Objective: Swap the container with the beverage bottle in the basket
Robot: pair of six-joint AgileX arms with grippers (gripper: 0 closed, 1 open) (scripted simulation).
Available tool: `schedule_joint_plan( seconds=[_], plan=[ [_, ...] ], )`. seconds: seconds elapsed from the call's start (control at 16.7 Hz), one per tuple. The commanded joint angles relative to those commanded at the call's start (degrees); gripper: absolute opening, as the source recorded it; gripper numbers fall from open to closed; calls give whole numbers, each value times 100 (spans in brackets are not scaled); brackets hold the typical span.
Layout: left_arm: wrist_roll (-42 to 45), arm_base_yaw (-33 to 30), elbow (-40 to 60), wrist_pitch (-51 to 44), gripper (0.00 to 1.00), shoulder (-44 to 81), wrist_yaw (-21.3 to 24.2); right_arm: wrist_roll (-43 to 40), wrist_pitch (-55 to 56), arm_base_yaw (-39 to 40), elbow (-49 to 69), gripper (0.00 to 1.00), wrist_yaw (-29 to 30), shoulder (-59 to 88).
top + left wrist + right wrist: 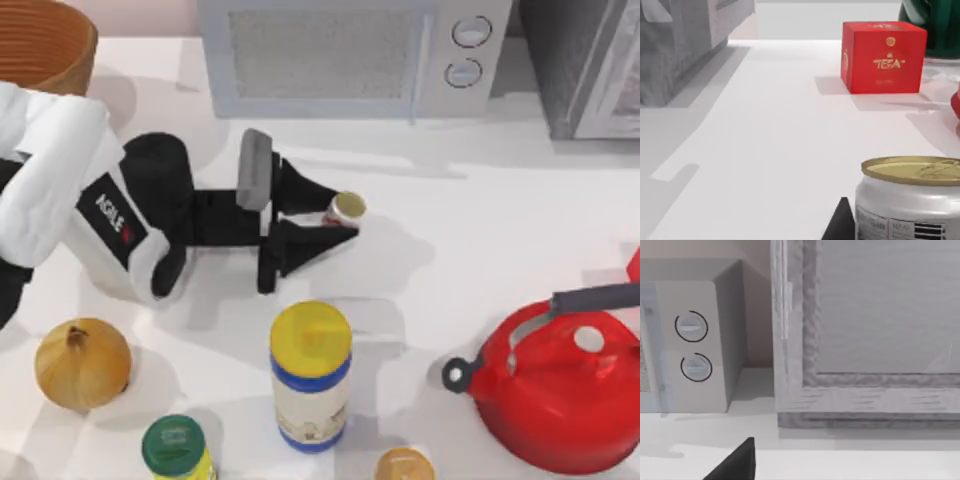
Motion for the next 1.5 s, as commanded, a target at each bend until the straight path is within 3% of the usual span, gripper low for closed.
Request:
schedule_joint_plan(
  seconds=[0.48,1.14,1.5],
  plan=[
    [0,0,0,0,98,0,0,0,0,0,0,100,0,0],
    [-2,32,-17,-30,100,-56,-38,0,0,0,0,100,0,0],
    [-31,283,-674,-833,100,-1642,-926,0,0,0,0,100,0,0]
  ],
)
